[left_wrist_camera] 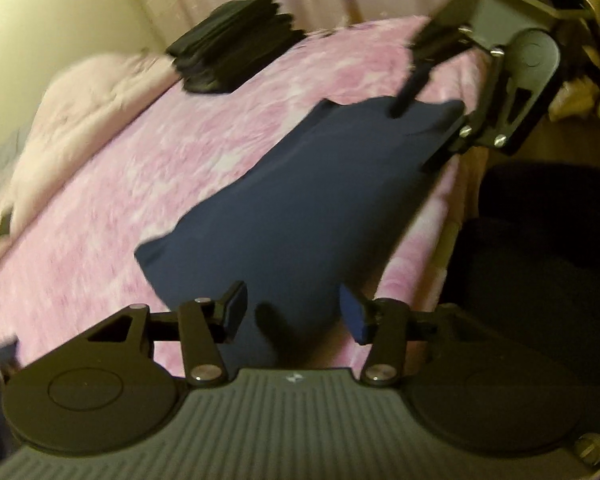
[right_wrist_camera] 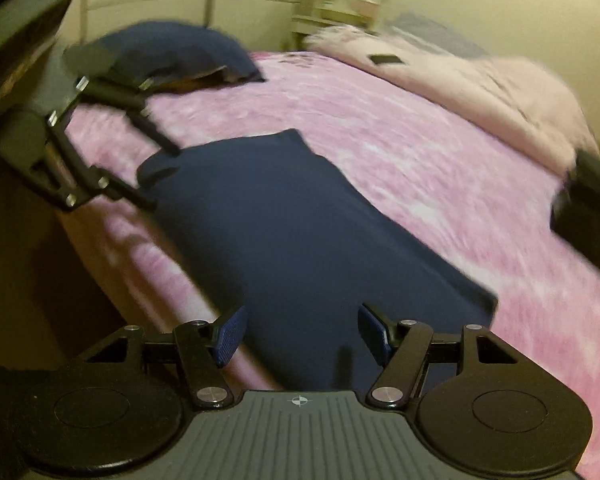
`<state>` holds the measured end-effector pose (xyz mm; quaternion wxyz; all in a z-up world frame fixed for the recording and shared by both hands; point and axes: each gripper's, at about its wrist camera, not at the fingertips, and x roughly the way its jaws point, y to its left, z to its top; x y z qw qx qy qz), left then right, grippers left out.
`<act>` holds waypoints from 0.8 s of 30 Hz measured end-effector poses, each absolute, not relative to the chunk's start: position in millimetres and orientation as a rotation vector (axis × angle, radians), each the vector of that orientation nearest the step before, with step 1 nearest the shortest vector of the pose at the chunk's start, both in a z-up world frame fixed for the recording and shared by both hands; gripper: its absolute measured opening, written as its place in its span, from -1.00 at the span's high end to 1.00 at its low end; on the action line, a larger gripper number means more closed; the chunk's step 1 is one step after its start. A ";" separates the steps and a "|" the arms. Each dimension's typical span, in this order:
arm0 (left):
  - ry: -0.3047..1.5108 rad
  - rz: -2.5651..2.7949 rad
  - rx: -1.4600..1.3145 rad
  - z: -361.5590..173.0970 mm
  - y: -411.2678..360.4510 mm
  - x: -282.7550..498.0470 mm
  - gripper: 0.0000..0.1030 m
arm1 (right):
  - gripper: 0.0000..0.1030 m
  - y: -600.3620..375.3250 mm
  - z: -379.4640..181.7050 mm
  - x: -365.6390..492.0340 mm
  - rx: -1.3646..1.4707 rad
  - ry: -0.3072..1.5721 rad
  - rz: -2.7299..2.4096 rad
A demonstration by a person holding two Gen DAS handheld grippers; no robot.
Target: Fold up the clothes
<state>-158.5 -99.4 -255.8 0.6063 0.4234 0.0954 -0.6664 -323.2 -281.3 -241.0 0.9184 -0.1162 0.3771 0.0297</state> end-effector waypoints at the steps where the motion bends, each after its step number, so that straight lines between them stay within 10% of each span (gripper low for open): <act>1: 0.195 -1.540 1.003 -258.4 -100.1 -162.6 0.06 | -0.26 -274.6 -246.5 -319.2 -0.287 0.788 0.070; 10: -0.059 -1.494 1.309 -297.0 -114.5 -202.0 -0.07 | -0.25 -254.3 -275.9 -291.6 -0.486 0.867 0.096; 14: -0.143 -1.438 1.402 -310.5 -119.9 -206.5 -0.08 | 0.20 -269.8 -254.6 -296.5 -0.379 0.849 0.098; 24: -0.123 -1.392 1.452 -319.0 -141.0 -198.9 0.15 | 0.14 -258.6 -263.1 -313.8 -0.526 0.811 0.097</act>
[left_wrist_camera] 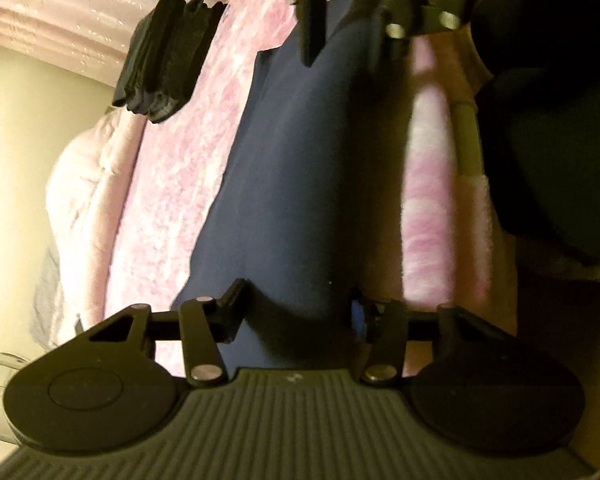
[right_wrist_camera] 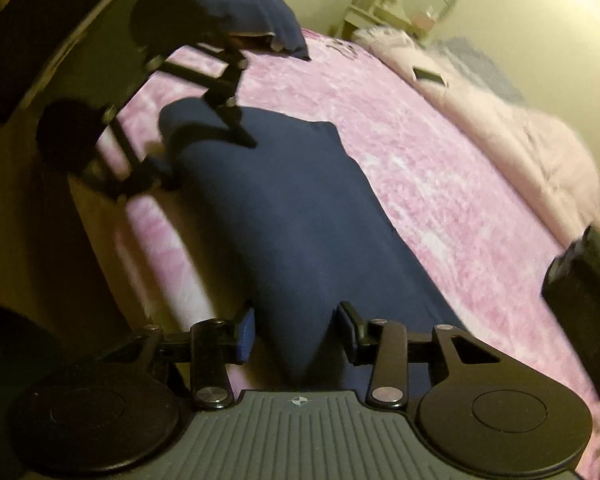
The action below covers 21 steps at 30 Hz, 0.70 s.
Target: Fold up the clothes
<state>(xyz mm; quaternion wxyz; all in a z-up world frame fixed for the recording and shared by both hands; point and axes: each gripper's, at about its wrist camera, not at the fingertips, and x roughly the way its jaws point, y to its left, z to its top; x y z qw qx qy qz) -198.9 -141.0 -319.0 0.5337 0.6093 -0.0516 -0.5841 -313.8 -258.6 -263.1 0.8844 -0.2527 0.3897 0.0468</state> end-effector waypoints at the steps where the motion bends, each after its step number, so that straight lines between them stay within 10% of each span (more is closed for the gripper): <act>1: -0.105 -1.401 1.442 -317.0 -142.4 -196.9 0.16 | 0.03 -255.6 -268.1 -318.3 -0.570 0.803 0.096; 3: -0.074 -1.415 1.424 -313.4 -146.6 -193.3 0.17 | -0.27 -247.1 -279.9 -326.7 -0.680 0.801 0.082; 21: -0.041 -1.428 1.407 -312.2 -151.7 -192.0 0.17 | -0.26 -243.2 -304.8 -311.7 -0.825 0.785 0.076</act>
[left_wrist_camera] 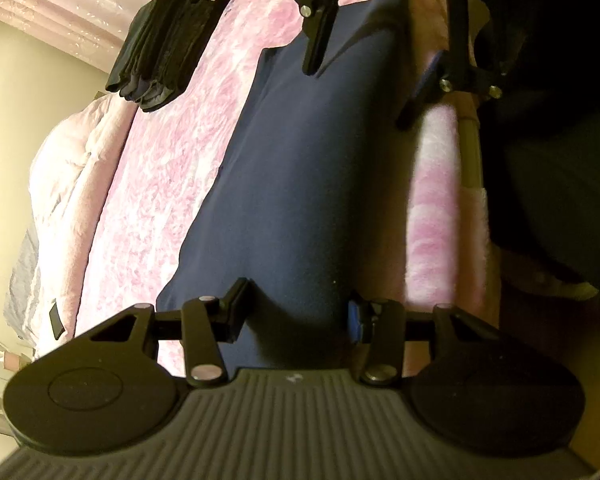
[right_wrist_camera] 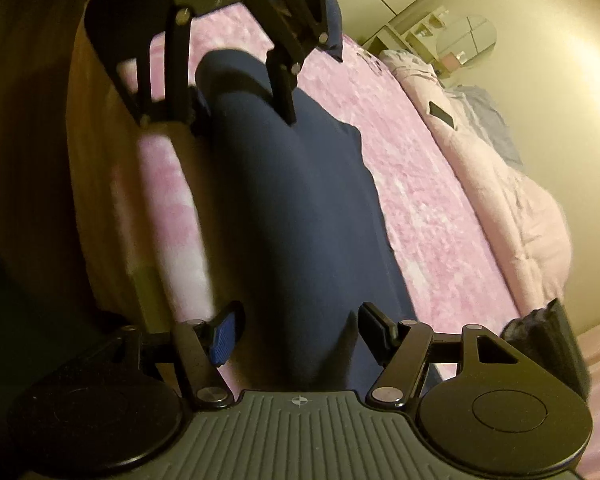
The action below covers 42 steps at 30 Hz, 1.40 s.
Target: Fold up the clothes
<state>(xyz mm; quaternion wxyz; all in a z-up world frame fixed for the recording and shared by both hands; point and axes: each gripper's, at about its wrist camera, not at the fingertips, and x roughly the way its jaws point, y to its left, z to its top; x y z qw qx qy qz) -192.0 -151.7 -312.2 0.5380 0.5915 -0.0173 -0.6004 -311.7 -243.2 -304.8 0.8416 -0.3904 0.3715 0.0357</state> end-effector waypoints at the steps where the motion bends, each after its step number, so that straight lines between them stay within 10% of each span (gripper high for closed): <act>1: -0.040 -1.429 1.407 -312.3 -151.8 -191.9 0.16 | -0.26 -244.6 -306.8 -311.6 -0.841 0.788 0.069; 11: -0.057 -1.417 1.389 -315.9 -150.3 -191.3 0.11 | -0.24 -254.2 -318.6 -313.9 -0.867 0.782 0.017; 21: -0.134 -1.371 1.411 -320.9 -136.7 -191.7 0.07 | 0.67 -264.2 -319.6 -333.3 -0.873 0.781 -0.022; 42: 0.041 -1.461 1.311 -281.1 -94.7 -187.5 0.11 | 0.72 -347.8 -318.2 -429.8 -0.682 0.887 -0.375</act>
